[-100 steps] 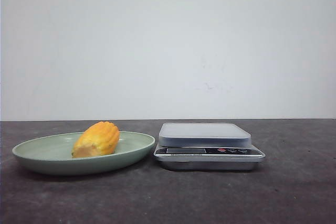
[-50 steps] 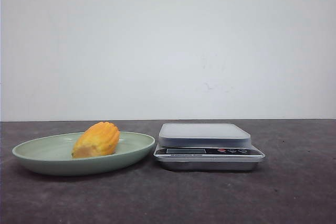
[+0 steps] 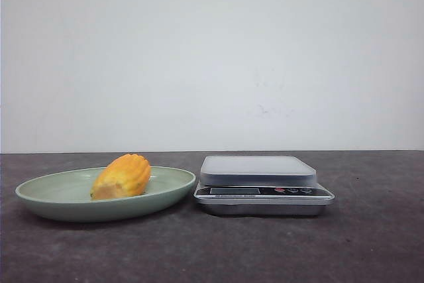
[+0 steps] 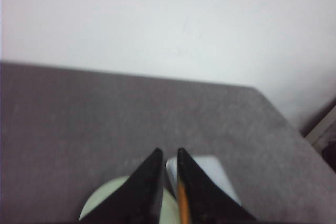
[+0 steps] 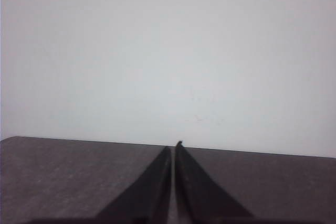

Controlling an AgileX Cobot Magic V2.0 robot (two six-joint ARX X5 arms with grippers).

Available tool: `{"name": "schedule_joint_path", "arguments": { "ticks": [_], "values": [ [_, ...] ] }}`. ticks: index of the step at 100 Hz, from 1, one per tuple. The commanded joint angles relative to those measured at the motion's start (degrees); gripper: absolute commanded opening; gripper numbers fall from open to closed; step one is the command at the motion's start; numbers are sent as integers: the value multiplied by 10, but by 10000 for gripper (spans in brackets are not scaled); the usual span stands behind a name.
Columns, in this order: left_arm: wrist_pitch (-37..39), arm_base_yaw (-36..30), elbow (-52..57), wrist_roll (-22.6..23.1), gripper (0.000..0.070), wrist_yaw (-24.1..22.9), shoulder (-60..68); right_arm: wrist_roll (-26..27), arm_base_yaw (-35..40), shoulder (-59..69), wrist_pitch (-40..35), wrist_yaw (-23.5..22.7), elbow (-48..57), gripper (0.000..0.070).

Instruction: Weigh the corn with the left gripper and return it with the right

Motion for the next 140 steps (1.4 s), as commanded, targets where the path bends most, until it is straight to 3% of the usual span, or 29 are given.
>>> {"name": "schedule_joint_path", "arguments": {
  "ticks": [1,6,12,15,21,27,64,78,109,123,140],
  "values": [
    [-11,0,10,8,148,1,2,-6,0,2,6,-13,10,32],
    [-21,0,10,8,309,1,2,-7,0,2,6,-20,10,140],
    [-28,0,10,8,544,1,2,-8,0,2,6,-25,10,341],
    [-29,0,10,8,624,1,2,-8,0,3,6,-25,10,437],
    [-28,0,10,8,670,1,3,-6,0,4,5,-25,10,566],
    [-25,0,10,8,670,1,5,-4,0,5,4,-25,10,625],
    [-24,-18,10,7,664,1,28,-5,0,5,-27,-25,10,629],
    [-23,-31,10,-13,589,1,60,-5,0,5,-49,-24,10,627],
    [-37,-77,10,-37,584,3,207,-17,0,5,-70,-6,8,626],
    [-30,-103,10,-36,584,3,284,-21,0,5,-97,21,8,625],
    [-29,-126,10,-32,584,2,380,-14,0,5,-126,22,8,625]
  ]
}}
